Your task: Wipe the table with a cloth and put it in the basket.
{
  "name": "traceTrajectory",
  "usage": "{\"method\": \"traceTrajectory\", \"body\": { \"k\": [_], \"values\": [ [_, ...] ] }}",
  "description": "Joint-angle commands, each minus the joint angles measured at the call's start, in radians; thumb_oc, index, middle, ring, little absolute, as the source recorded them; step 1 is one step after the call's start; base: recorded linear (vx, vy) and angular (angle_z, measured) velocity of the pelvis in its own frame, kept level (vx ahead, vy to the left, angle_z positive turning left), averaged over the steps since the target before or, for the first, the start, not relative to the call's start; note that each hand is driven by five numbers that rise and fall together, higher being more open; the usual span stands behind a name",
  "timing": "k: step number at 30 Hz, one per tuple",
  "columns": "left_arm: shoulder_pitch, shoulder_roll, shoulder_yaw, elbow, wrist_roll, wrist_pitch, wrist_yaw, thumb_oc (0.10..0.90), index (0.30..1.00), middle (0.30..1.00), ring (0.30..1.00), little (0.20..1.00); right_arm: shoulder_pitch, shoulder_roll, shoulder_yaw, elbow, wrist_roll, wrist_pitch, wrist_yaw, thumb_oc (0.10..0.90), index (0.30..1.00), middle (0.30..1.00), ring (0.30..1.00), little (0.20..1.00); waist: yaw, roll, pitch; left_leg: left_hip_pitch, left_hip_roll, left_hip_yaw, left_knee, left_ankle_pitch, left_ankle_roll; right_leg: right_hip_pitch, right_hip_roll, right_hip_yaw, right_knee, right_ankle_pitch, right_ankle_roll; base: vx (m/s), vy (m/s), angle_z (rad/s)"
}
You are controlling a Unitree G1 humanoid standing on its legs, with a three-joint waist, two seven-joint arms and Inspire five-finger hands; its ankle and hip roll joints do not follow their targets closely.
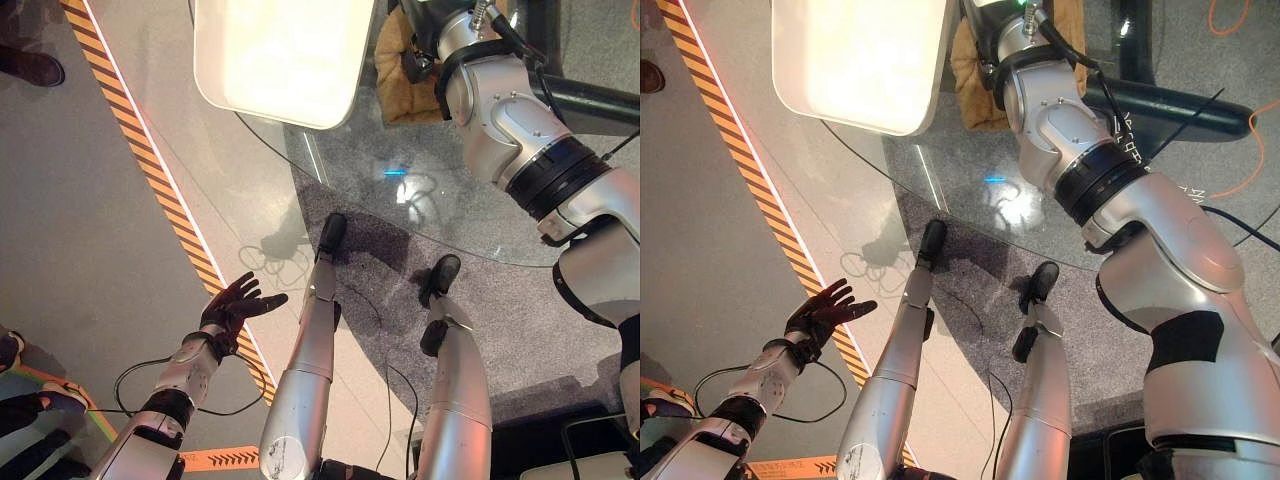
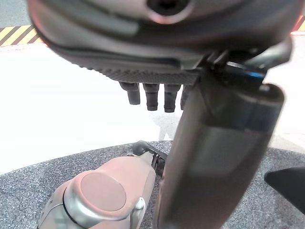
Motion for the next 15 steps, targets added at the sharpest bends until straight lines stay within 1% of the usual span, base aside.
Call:
{"method": "traceTrajectory", "body": {
  "k": [1, 2, 5, 7, 11, 12, 15],
  "values": [
    [0.062, 0.053, 0.002, -0.002, 0.032, -0.019, -0.008, 0.8, 0.9, 0.9, 0.9, 0.9, -0.047, 0.105, 0.005, -0.148, -0.063, -0.067, -0.021, 0.1, 0.3, 0.3, 0.3, 0.2, 0.019, -0.021, -0.012, 0.011, -0.166, 0.086, 0.038, -0.057, 0.162, 0.078, 0.059, -0.104, -0.145, 0.05, -0.008, 0.0, 0.0, 0.0],
    [0.06, 0.054, 0.001, -0.001, 0.03, -0.019, -0.008, 0.8, 0.9, 0.9, 0.9, 0.9, -0.046, 0.105, 0.008, -0.146, -0.065, -0.063, -0.022, 0.1, 0.3, 0.3, 0.3, 0.2, 0.019, -0.02, -0.012, 0.011, -0.166, 0.085, 0.038, -0.057, 0.162, 0.076, 0.059, -0.104, -0.145, 0.05, -0.008, 0.0, 0.0, 0.0],
    [0.046, 0.065, -0.002, 0.015, 0.023, -0.014, -0.019, 0.8, 0.9, 0.9, 0.9, 0.9, -0.044, 0.106, 0.014, -0.113, -0.066, -0.023, -0.033, 0.1, 0.3, 0.3, 0.3, 0.2, 0.017, -0.021, -0.012, 0.013, -0.167, 0.085, 0.038, -0.057, 0.161, 0.079, 0.059, -0.103, -0.149, 0.053, -0.007, 0.0, 0.0, 0.0],
    [0.044, 0.065, -0.002, 0.019, 0.022, -0.015, -0.02, 0.8, 0.9, 0.9, 0.9, 0.9, -0.043, 0.103, 0.017, -0.086, -0.061, -0.011, -0.049, 0.1, 0.3, 0.3, 0.3, 0.2, 0.017, -0.019, -0.012, 0.012, -0.165, 0.086, 0.039, -0.058, 0.161, 0.079, 0.058, -0.103, -0.149, 0.053, -0.008, 0.0, 0.0, 0.0],
    [0.05, 0.067, -0.008, 0.018, 0.016, -0.022, -0.018, 0.8, 0.9, 0.9, 0.9, 0.9, -0.055, 0.07, 0.023, 0.045, -0.036, 0.025, -0.134, 0.1, 0.3, 0.3, 0.3, 0.2, 0.019, -0.019, -0.012, 0.009, -0.162, 0.086, 0.041, -0.062, 0.159, 0.08, 0.054, -0.105, -0.151, 0.056, -0.006, 0.0, 0.0, 0.0],
    [0.05, 0.067, -0.008, 0.018, 0.016, -0.022, -0.018, 0.8, 0.9, 0.9, 0.9, 0.9, -0.055, 0.07, 0.023, 0.045, -0.036, 0.025, -0.134, 0.1, 0.3, 0.3, 0.3, 0.2, 0.019, -0.019, -0.012, 0.009, -0.162, 0.086, 0.041, -0.062, 0.159, 0.08, 0.054, -0.105, -0.151, 0.056, -0.006, 0.0, 0.0, 0.0],
    [0.051, 0.073, -0.009, 0.016, 0.01, -0.022, -0.016, 0.8, 0.9, 0.9, 0.9, 0.9, -0.074, 0.034, 0.025, 0.138, 0.003, 0.049, -0.199, 0.1, 0.3, 0.3, 0.3, 0.2, 0.019, -0.022, -0.012, 0.006, -0.158, 0.085, 0.044, -0.065, 0.158, 0.082, 0.051, -0.108, -0.152, 0.059, -0.004, 0.0, 0.0, 0.0]
  ]
}}
